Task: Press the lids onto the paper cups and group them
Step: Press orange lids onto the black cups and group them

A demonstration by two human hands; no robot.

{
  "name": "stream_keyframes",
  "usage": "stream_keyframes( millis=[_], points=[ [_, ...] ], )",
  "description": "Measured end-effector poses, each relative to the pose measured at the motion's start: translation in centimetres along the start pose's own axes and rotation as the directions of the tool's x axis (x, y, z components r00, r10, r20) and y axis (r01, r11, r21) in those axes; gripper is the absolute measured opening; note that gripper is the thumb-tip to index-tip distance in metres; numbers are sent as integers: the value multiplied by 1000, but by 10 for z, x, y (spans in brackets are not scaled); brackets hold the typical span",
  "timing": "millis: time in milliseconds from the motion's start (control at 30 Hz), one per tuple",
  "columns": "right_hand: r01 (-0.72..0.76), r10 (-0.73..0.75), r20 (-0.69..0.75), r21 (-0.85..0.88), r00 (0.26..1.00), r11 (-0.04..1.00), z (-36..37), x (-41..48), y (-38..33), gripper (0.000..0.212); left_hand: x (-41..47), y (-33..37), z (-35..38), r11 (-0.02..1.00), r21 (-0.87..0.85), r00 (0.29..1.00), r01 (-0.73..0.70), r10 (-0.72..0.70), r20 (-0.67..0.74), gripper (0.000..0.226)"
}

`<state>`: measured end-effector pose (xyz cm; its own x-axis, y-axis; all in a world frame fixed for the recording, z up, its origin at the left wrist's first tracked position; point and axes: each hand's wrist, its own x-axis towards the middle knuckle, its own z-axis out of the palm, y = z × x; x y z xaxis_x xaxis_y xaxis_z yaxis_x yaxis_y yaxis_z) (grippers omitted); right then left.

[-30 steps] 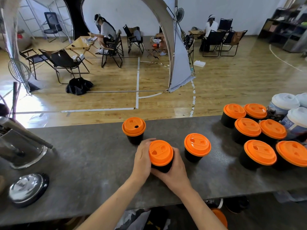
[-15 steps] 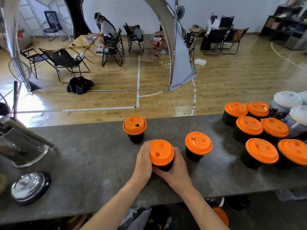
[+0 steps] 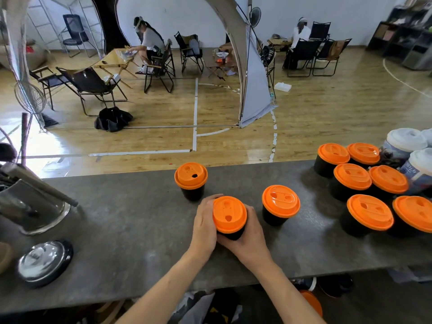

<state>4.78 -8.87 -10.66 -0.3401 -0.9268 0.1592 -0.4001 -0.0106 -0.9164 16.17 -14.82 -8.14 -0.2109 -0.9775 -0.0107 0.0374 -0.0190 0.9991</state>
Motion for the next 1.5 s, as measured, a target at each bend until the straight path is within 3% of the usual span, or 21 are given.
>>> stream_keyframes(
  millis=[67,133,267,333,467,567,767,933,1067,1267,1500],
  points=[
    [-15,15,10,-11,1000,1000,0,0,0,84,-8,-7,2,999,12,995,-34,35,-97,43],
    [-28,29,21,-19,999,999,-1,0,1,80,-3,-9,0,998,44,994,-34,39,-98,43],
    [-35,35,19,-12,999,999,-3,2,2,77,19,5,-8,994,57,987,92,-99,130,41],
    [-29,29,15,-10,999,1000,-1,2,1,76,21,9,-8,995,55,982,88,-96,164,43],
    [-13,13,4,5,1000,1000,1,1,-1,85,6,3,-2,1000,2,999,8,-8,34,44],
    [-26,26,9,4,1000,1000,0,0,0,85,-4,-4,4,999,-33,999,17,-19,-43,40],
    [-20,18,47,24,999,1000,-3,2,1,80,13,11,2,990,11,982,141,-141,127,41],
    [29,-29,12,26,999,999,0,0,-1,88,4,6,2,997,-6,997,75,-75,27,39],
    [-24,24,23,8,999,1000,-1,1,1,84,-5,-5,4,999,-34,998,41,-43,-50,44],
    [-20,20,29,7,999,1000,-3,2,3,78,17,10,-6,988,82,975,132,-144,170,42],
    [-18,17,19,29,1000,999,-2,1,-1,86,2,2,2,993,-1,993,116,-116,-24,38]
  ],
)
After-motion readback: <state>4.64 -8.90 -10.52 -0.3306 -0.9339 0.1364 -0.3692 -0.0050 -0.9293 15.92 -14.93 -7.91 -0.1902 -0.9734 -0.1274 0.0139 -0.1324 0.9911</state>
